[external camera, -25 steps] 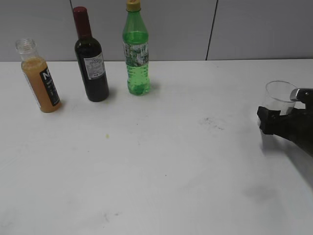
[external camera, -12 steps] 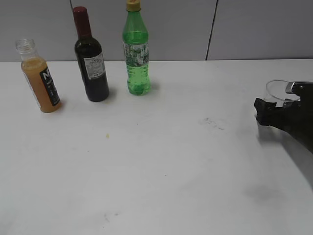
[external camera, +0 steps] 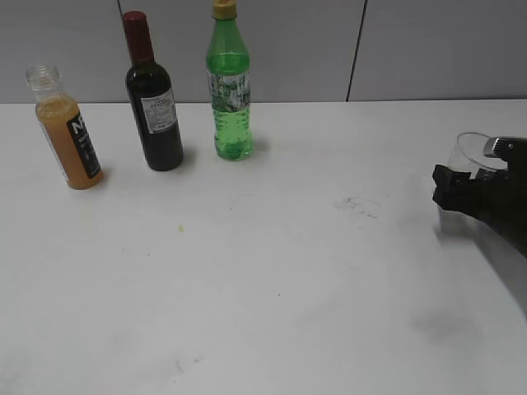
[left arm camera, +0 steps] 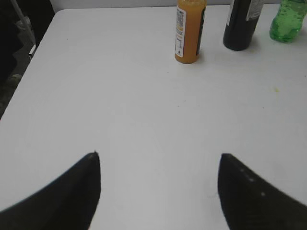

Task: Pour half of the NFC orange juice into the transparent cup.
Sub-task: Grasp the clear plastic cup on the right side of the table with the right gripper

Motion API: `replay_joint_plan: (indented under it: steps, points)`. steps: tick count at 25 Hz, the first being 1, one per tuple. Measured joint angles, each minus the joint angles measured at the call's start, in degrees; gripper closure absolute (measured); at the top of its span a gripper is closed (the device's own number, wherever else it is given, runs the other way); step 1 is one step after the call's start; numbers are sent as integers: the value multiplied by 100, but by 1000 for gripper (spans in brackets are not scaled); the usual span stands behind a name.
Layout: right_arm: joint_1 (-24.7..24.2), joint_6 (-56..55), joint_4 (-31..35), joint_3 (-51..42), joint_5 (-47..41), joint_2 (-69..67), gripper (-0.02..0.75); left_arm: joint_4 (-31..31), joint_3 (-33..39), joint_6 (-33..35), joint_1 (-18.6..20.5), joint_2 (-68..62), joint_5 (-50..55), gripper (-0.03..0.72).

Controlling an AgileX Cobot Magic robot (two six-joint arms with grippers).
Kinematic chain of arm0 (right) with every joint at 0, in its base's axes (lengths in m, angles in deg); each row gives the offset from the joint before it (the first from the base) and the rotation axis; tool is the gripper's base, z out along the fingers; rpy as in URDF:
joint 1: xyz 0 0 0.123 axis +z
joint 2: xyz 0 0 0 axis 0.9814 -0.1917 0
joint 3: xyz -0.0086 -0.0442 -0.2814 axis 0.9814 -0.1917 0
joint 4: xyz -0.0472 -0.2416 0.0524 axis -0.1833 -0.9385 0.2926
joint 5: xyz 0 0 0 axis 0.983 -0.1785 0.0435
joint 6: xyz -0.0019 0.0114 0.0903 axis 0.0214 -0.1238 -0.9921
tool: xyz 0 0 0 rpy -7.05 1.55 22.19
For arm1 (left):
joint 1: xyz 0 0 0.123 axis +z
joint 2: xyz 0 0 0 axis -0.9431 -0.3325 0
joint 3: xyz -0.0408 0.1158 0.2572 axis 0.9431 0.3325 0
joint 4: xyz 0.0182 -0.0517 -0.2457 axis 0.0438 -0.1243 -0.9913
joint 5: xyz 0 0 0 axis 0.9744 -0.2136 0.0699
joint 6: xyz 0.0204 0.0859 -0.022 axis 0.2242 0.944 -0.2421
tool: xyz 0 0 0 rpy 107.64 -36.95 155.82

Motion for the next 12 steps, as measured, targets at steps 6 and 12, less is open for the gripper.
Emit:
replay_joint_plan:
  steps: [6,12]
  points:
    - [-6,-8,-165,0,0,0,188,0,0,0,0,0,0,104]
    - [-6,-8,-1126,13,0,100,188,0,0,0,0,0,0,104]
